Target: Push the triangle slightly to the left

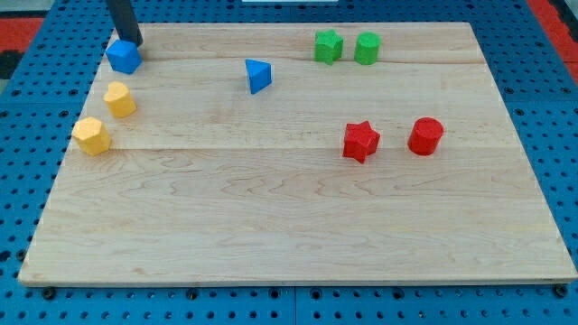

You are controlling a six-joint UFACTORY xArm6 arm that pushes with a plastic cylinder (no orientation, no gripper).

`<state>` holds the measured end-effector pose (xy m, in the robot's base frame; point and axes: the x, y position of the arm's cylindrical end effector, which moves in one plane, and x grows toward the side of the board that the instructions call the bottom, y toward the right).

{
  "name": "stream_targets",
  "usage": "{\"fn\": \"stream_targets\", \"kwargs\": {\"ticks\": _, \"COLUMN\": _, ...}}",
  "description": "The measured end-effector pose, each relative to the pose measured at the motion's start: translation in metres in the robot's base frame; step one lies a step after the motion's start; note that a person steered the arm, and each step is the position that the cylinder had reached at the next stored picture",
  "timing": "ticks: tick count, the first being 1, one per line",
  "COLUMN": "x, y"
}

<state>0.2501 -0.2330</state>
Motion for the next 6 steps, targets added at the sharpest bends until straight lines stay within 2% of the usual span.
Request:
{"fn": "stream_targets", "kwargs": {"ticks": 1, "x": 0.022, "y": 0.016}}
{"fn": "stream_targets", "kwargs": {"ticks": 2, "x": 0.03, "y": 0.067}}
{"fn": "stream_targets", "kwargs": {"ticks": 4, "x": 0.123, "y": 0.146}}
{"fn": "stream_targets", "kwargs": {"ticks": 5, "x": 0.103, "y": 0.237}}
{"fn": "stream_targets", "kwargs": {"ticks": 6, "x": 0.046, "y": 0.202}}
